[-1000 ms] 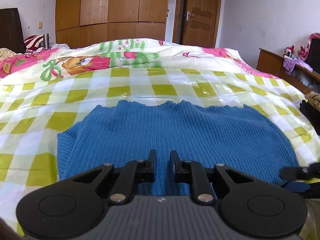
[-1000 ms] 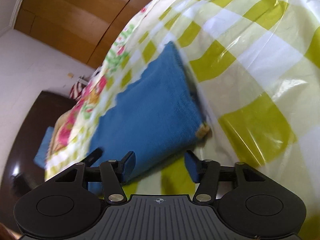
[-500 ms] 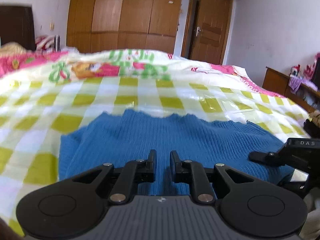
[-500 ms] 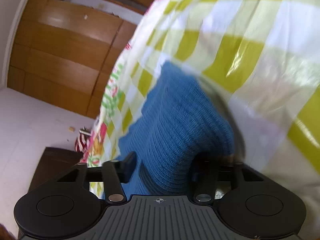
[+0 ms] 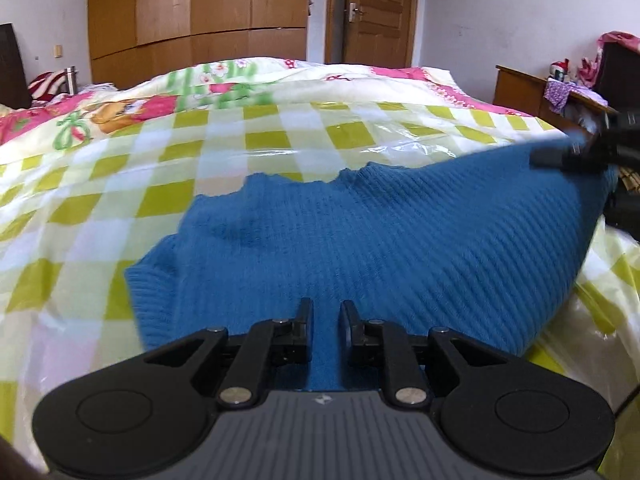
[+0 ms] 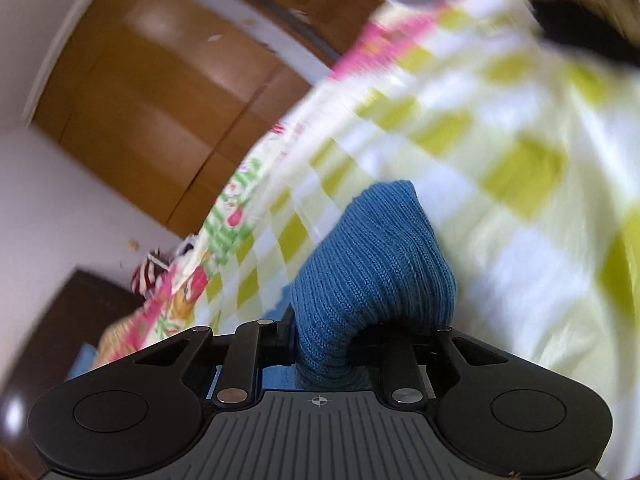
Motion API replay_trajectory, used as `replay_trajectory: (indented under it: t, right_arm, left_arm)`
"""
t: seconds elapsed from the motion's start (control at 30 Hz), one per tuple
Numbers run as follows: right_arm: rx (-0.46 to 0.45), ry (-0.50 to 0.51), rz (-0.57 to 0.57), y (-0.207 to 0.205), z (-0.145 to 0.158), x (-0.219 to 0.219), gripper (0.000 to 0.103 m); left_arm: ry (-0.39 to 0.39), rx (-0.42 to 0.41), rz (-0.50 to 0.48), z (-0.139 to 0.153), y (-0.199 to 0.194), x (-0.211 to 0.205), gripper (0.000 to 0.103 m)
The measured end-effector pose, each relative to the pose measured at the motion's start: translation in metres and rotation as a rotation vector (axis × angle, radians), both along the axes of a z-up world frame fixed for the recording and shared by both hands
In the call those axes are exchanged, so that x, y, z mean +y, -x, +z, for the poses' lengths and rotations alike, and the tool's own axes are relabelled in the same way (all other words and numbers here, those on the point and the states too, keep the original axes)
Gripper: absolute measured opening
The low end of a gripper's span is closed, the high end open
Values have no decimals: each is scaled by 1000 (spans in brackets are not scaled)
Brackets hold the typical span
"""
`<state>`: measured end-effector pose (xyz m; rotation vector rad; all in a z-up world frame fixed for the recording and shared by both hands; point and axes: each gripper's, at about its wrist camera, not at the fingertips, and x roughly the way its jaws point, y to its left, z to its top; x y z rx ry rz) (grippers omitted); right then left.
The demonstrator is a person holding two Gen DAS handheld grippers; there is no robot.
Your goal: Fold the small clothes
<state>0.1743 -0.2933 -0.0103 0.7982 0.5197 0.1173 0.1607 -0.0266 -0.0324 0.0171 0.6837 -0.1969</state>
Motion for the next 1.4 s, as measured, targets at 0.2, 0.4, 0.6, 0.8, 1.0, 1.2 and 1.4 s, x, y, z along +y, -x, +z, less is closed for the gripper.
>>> replay_trajectory:
  t: [0.2, 0.4, 0.6, 0.8, 1.0, 1.2, 1.4]
  right_arm:
    - [-185, 366, 247, -2, 49, 67, 22]
    - [-382, 785, 721, 28, 51, 189, 22]
    - [-377, 915, 922, 44, 27, 226, 26]
    - [-358, 925, 947, 45, 31, 223, 28]
    - [-249, 752, 927, 31, 32, 211, 37]
    - [-205, 653, 811, 14, 32, 211, 50]
    - [-158, 468, 817, -1, 39, 214, 67]
  left_arm:
    - [99, 68, 55, 2, 24, 26, 33]
    - [166, 104, 77, 2, 47, 52, 33]
    - [183, 103, 60, 1, 58, 59, 34]
    - [211, 121, 33, 5, 69, 65, 33]
    - [301, 119, 30, 16, 82, 91, 33]
    - [305, 102, 103, 16, 72, 121, 33]
    - [283, 92, 89, 13, 64, 129, 33]
